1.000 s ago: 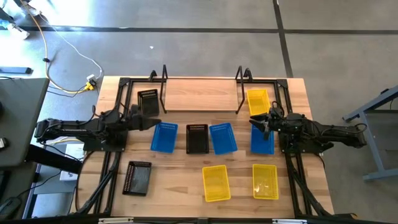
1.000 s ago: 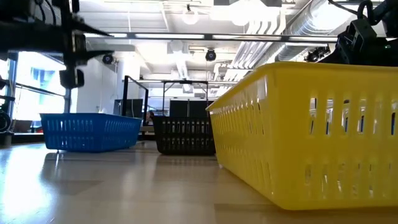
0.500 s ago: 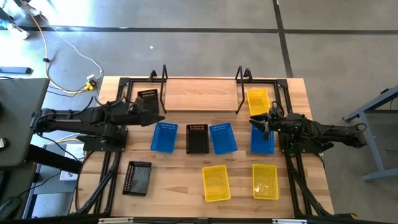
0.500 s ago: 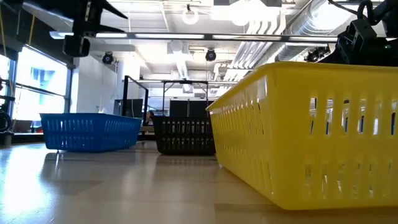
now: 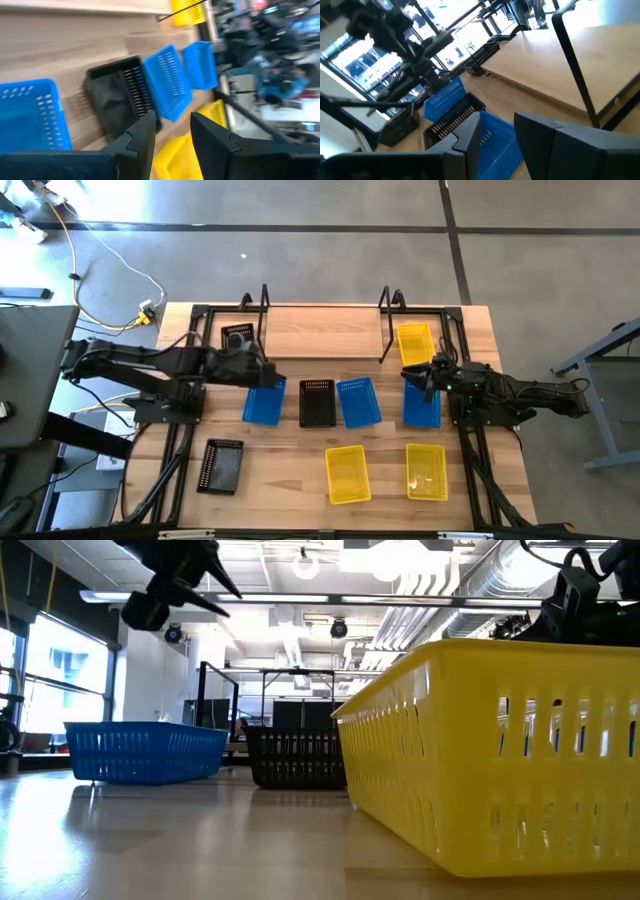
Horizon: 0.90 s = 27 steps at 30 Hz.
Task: Stack baskets on shelf by color
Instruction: Put the middle black bin on the shelf
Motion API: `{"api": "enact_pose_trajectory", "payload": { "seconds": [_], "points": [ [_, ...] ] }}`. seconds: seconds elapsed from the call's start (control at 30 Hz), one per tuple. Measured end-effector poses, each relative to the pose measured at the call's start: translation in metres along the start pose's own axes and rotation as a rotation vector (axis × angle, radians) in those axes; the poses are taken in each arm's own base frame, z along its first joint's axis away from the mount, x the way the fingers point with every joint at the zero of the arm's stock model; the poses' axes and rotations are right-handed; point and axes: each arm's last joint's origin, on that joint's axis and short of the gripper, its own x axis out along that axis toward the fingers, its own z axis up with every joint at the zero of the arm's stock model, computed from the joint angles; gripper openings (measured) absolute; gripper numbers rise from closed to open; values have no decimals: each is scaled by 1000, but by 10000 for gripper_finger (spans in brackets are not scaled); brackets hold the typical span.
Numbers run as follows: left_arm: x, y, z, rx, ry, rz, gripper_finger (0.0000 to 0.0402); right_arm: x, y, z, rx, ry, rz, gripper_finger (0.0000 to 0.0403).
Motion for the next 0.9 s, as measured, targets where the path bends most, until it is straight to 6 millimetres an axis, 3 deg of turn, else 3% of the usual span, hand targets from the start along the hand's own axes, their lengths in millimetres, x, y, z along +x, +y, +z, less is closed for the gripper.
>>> {"api": "enact_pose_trajectory", "payload": {
  "seconds": [0.5,0.9],
  "points": [
    [65,-7,-24,17,-19,217,113,0,0,1,50,-11,-4,105],
    [99,1,-40,9,16,327,113,0,0,1,104,-8,0,105]
  ]
}}
